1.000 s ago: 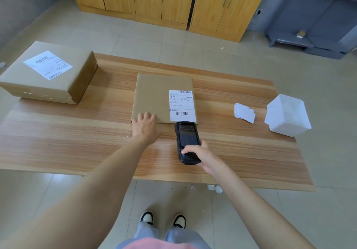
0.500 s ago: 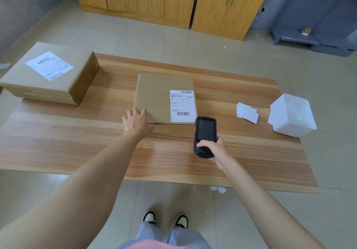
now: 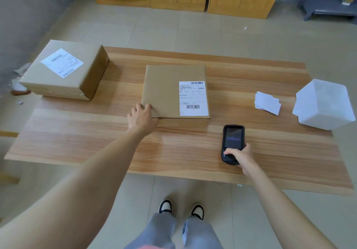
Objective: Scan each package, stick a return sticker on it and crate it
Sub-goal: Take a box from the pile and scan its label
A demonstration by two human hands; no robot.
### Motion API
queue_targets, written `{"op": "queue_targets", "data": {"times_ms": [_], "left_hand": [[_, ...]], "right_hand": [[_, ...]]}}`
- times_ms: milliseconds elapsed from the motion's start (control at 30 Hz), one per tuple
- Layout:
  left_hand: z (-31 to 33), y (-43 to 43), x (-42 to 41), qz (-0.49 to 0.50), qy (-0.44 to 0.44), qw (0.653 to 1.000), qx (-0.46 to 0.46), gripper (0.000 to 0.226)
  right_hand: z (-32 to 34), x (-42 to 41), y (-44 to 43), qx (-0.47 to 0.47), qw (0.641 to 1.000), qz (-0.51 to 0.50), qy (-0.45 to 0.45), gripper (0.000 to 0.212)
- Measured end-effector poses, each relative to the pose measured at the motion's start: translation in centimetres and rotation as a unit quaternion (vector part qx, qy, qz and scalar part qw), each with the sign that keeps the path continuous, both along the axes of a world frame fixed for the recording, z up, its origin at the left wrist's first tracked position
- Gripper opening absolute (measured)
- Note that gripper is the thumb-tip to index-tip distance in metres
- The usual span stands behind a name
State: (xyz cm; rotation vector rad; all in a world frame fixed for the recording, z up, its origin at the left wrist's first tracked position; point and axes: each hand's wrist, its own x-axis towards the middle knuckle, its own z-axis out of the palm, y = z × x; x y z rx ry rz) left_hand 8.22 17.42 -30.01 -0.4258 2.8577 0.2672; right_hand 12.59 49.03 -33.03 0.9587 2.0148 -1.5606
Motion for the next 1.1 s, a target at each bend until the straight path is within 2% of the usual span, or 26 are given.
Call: {"op": "queue_targets", "data": {"times_ms": [233,500,733,867,967,1100], "left_hand": [[-0.5,0.2,0.2,0.016,0.007,1.0,0.015,0.05],[-0.3,-0.2,0.2,0.002,-0.003,1.0,0.017,0.05],[0.3,-0.5,0.2,-0.019,-0.012,1.0,-0.007,0.054],[1.3,-0.6,-0.3,-0.063,-0.002,0.997,-0.045,0.054],[2.5,-0.2,-1.0,-0.096,0.017,0.994,-0.05,0.052],[4.5,1.5,-2.5,-0.151,0.046,0.986,-0.051,0.05]], "right_hand": [[-1.2,1.0,-0.2,0.016,1.0,0.007,0.018,0.081],[-2.1,1.3,0.1,0.054,0.998,0.026,0.025,0.088],[-1.4,1.6,0.4,0.11,0.992,0.054,0.004,0.081],[0.6,1.5,0.6,0.129,0.99,0.059,0.006,0.081],[2.6,0.4,0.6,0.19,0.979,0.067,0.019,0.078],[5.4,-1.4,-0.4,0.283,0.949,0.116,0.081,0.059]]}}
